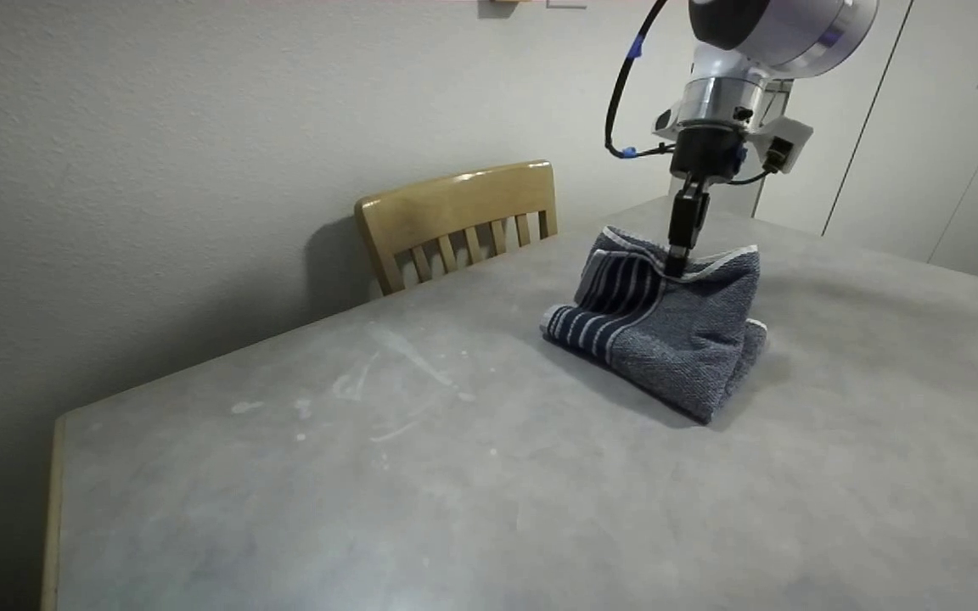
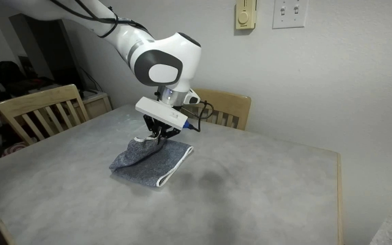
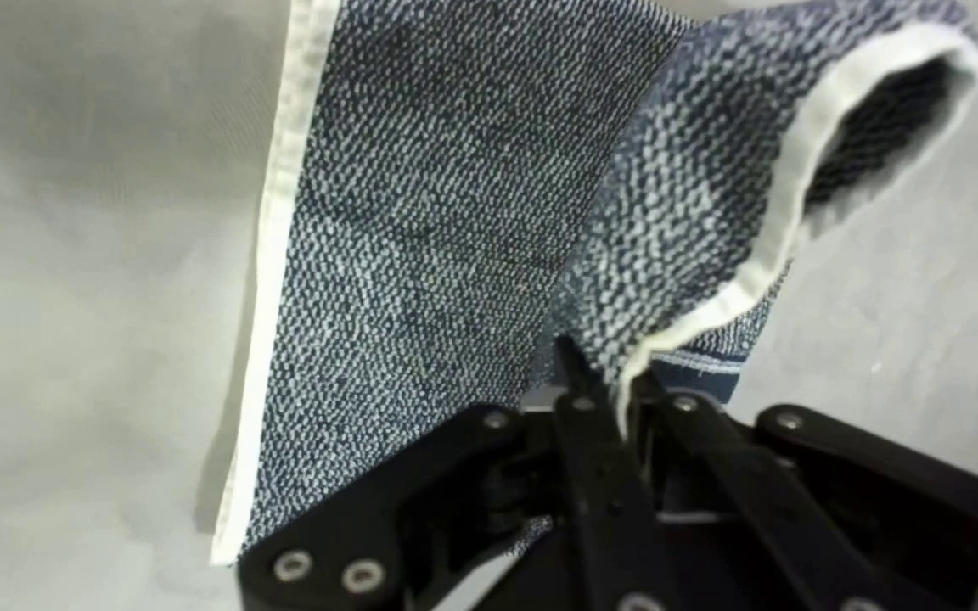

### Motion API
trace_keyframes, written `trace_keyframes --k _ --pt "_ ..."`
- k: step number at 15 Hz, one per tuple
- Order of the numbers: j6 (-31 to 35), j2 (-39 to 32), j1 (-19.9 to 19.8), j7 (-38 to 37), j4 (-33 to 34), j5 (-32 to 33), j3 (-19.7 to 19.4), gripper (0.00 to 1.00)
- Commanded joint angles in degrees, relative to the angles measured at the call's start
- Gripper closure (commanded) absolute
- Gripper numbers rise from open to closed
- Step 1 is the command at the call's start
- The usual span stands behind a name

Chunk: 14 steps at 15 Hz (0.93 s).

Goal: Fold the towel

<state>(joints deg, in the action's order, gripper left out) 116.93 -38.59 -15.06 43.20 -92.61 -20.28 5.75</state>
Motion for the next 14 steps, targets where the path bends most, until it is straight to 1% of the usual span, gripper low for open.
trace_keyframes --k 1,8,14 --pt "-4.07 -4.53 -1.88 0.32 6.16 -1.67 0.39 0.98" --pt "-7.05 -9.39 -3.11 -0.63 11.61 -2.19 0.64 0.98" --pt "-6.28 -9.46 -2.56 -0.23 11.8 -1.09 0.47 0.98"
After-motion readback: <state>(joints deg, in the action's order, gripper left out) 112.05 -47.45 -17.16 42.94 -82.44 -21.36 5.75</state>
